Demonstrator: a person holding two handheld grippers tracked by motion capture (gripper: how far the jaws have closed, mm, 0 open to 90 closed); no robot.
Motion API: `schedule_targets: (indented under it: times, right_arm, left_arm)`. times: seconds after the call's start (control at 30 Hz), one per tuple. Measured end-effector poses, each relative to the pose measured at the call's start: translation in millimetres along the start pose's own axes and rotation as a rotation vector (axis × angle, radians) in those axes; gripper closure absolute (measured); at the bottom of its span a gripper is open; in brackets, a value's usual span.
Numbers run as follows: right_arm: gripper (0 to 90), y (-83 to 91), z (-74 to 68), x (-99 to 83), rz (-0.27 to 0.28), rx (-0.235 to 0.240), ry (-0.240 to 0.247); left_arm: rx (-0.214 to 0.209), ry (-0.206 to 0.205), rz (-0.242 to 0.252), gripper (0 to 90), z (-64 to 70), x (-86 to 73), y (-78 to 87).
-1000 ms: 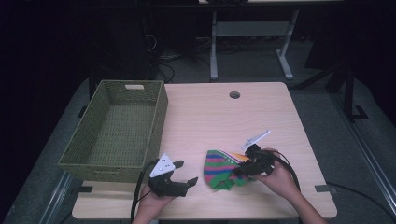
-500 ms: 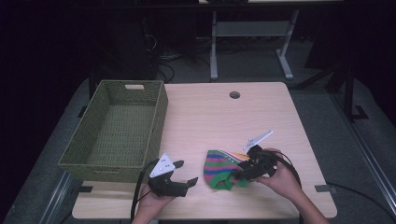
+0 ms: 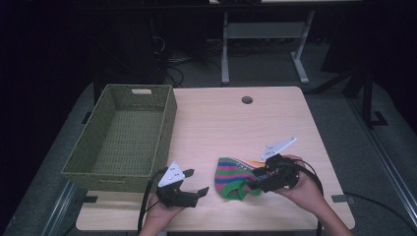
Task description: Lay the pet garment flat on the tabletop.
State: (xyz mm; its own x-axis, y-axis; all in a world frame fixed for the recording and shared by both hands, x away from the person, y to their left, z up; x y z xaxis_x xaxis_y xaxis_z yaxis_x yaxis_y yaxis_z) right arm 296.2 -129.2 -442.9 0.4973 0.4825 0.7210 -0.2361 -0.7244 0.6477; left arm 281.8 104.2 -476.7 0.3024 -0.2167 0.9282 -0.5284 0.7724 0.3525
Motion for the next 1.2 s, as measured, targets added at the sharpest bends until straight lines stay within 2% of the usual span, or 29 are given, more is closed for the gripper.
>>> schedule_targets:
  times: [0.07, 0.33, 0.5, 0.57, 0.67, 0.8, 0.87, 1.03, 1.1, 1.2]
  right_arm:
    - [46.6, 0.6, -4.2, 0.3, 0.004, 0.021, 0.002]
    - [49.6, -9.0, -14.0, -4.2, -0.042, 0.045, 0.039]
    - [49.9, -25.3, -11.8, -11.9, -0.094, 0.042, 0.062]
    - [51.2, -33.6, -8.1, -18.1, -0.135, 0.040, 0.052]
    - [55.4, -42.6, -2.0, -25.1, -0.159, 0.020, 0.042]
    - [59.8, -48.4, 4.4, -31.3, -0.165, -0.014, 0.040]
    - [64.3, -49.0, 6.0, -32.6, -0.150, -0.023, 0.035]
    - [71.6, -49.6, 7.7, -36.0, -0.135, -0.069, 0.065]
    - [74.1, -50.1, 8.2, -36.8, -0.124, -0.076, 0.070]
    - [77.3, -48.9, 10.1, -38.2, -0.106, -0.071, 0.048]
  left_arm:
    - [-0.001, 0.003, 0.001, 19.2, 0.2, -0.1, -0.4]
    - [-0.004, 0.007, -0.001, 19.2, 1.3, -0.1, -0.7]
    - [-0.008, 0.011, 0.001, 19.2, 1.2, -0.2, -0.6]
    - [-0.009, 0.010, 0.000, 19.2, 1.5, -0.3, -0.8]
    - [-0.012, 0.006, -0.004, 19.2, 2.0, -0.6, -1.0]
    - [-0.022, 0.011, -0.003, 19.2, 2.5, -0.8, -1.6]
    - [-0.024, 0.014, -0.001, 19.2, 2.8, -0.5, -1.5]
    - [-0.032, 0.020, -0.003, 19.3, 3.0, -1.0, -2.1]
    - [-0.037, 0.019, -0.005, 19.8, 4.0, -1.4, -2.7]
    - [-0.050, 0.022, -0.007, 21.0, 5.6, -1.9, -3.8]
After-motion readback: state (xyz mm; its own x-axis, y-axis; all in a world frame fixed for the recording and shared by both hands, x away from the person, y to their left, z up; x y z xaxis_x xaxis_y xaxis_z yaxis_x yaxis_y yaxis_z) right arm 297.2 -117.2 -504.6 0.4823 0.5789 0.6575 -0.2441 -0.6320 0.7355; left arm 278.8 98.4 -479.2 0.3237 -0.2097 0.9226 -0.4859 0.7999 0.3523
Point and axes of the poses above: each handheld gripper's, and its own axes: y roughly backward along the jaws, x roughly out of its top, z roughly to its right, the point moved 7 cm from there along -y, roughly forward along the jaws, and after that the axes turned 9 degrees about z, right-handed, at the moved point
